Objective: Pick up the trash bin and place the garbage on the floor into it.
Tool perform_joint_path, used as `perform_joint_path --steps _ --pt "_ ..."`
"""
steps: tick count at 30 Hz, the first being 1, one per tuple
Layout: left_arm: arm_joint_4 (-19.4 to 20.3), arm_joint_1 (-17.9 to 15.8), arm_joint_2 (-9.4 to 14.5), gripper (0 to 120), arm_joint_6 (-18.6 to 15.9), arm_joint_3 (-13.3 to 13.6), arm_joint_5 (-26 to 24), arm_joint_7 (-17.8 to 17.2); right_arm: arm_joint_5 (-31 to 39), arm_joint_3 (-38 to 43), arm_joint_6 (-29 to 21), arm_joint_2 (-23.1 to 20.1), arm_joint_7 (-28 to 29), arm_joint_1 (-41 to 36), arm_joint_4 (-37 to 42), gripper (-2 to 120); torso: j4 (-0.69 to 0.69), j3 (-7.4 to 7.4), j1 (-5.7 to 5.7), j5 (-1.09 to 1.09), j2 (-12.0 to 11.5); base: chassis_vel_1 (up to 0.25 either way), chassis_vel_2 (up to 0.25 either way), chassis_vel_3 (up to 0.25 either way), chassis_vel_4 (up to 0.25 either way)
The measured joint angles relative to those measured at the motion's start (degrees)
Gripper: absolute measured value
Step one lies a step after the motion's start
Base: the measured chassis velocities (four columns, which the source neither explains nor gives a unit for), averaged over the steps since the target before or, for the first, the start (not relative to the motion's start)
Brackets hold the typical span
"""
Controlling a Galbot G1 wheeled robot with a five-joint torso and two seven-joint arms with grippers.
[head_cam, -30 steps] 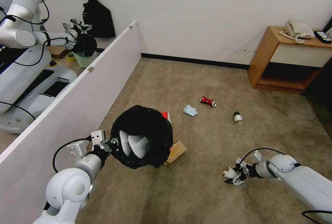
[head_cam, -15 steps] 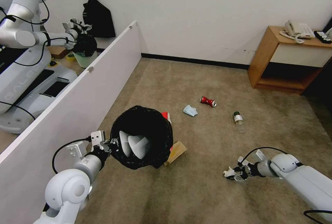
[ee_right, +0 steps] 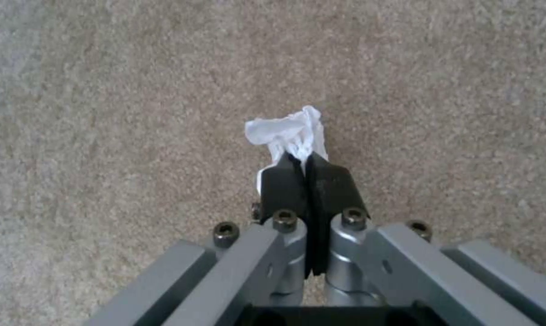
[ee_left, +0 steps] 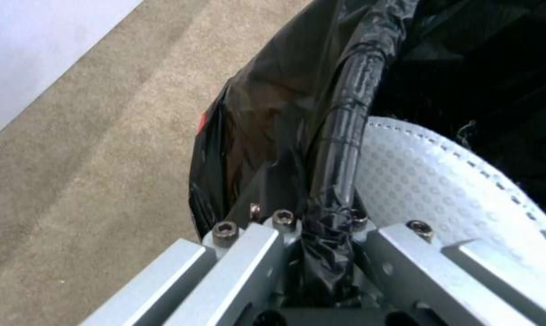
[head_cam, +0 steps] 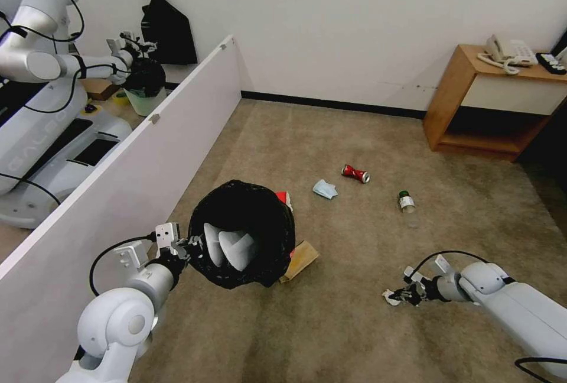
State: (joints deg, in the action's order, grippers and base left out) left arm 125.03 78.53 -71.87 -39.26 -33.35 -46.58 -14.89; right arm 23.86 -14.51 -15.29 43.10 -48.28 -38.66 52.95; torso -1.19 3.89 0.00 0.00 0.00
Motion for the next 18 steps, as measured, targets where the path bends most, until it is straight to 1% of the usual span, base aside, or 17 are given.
perform_joint_path --steps 7,12,14,17,18 --pt "-0.08 -0.02 0.04 0 0.0 0.45 -0.04 -0.02 0.4 -0.1 0.0 -0.14 -0.15 0.05 0.12 0 0.0 0.0 0.0 0.0 0.0 0.0 0.0 0.0 0.0" --pt "-0.08 -0.38 0.5 0 0.0 0.93 -0.28 -0.21 1.31 -0.11 -0.11 -1.46 -0.12 0.07 1.13 0 0.0 0.0 0.0 0.01 0.0 0.0 0.0 0.0 0.0" --pt "-0.12 -0.55 1.03 0 0.0 1.43 -0.46 -0.33 2.53 0.35 -0.27 -3.6 0.01 -0.31 2.86 0 0.0 0.0 0.0 0.0 0.0 0.0 0.0 0.0 0.0" --pt "-0.12 -0.5 1.2 0 -0.01 1.58 -0.47 -0.34 2.84 0.65 -0.31 -4.27 0.06 -0.57 3.42 0 0.0 0.0 0.0 0.0 0.0 0.0 0.0 0.0 0.0" --pt "-0.09 -0.4 1.45 0 -0.02 1.75 -0.47 -0.35 3.16 1.1 -0.32 -5.09 0.13 -0.98 4.14 0 0.0 0.0 0.0 0.01 0.0 0.0 0.0 0.0 0.0"
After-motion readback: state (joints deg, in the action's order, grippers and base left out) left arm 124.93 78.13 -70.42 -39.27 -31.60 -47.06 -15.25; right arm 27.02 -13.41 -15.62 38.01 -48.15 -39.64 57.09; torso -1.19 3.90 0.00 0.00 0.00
